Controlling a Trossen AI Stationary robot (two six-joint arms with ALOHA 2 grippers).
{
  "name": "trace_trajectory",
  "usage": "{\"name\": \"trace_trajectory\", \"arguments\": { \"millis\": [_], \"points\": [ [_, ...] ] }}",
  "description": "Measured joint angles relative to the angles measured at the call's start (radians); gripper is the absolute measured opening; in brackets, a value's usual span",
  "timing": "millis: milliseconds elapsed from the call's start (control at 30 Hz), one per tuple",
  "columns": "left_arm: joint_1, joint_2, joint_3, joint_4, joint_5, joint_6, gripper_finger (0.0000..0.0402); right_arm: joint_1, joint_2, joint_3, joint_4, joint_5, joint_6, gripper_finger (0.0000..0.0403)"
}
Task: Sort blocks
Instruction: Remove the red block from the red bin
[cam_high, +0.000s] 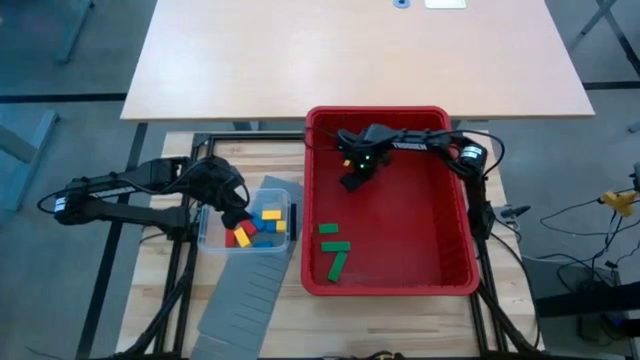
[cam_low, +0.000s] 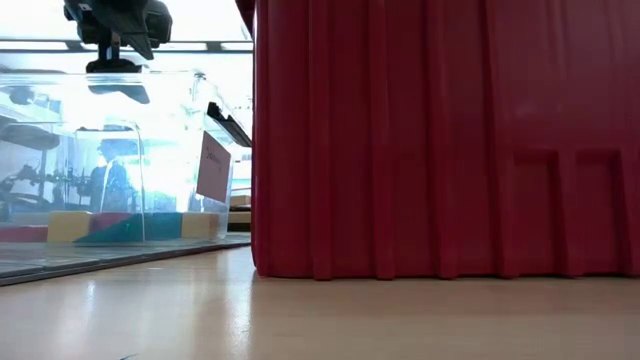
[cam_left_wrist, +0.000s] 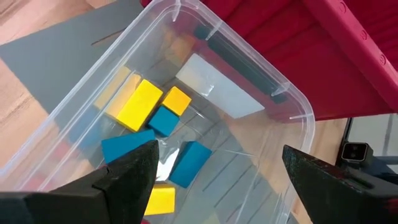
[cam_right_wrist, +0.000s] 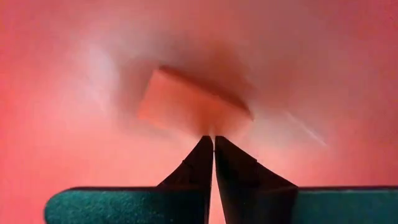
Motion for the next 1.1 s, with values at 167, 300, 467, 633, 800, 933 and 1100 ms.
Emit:
{"name": "trace_trajectory", "arguments": {
  "millis": [167, 300, 467, 633, 800, 933, 1100],
  "points": [
    [0.000, 0.001, 0.000, 0.000, 0.000, 0.006, 0.0316, -0.002, -0.004, 0.000, -0.074, 0.036, -0.039, 0.0000],
    [0.000, 0.003, 0.000, 0.000, 0.000, 0.006, 0.0316, -0.003, -0.011, 0.000, -0.076, 0.031, -0.040, 0.0000],
    [0.000, 0.006, 0.000, -0.001, 0.000, 0.006, 0.0316, -0.002, -0.070, 0.000, -0.045, 0.029, -0.077, 0.0000],
    [0.000, 0.013, 0.000, 0.000, 0.000, 0.017, 0.0316, -0.008, -0.129, 0.000, 0.107, 0.023, -0.084, 0.0000],
    [0.000, 0.013, 0.000, -0.001, 0.000, 0.012, 0.0316, -0.012, -0.166, 0.000, 0.241, -0.017, -0.034, 0.0000],
    [0.000, 0.012, 0.000, 0.000, 0.000, 0.007, 0.0316, -0.011, -0.234, -0.021, 0.264, -0.021, -0.009, 0.0000],
    [0.000, 0.015, 0.000, -0.001, -0.003, 0.008, 0.0316, -0.011, -0.385, -0.147, 0.281, -0.019, 0.057, 0.0000]
  ]
}}
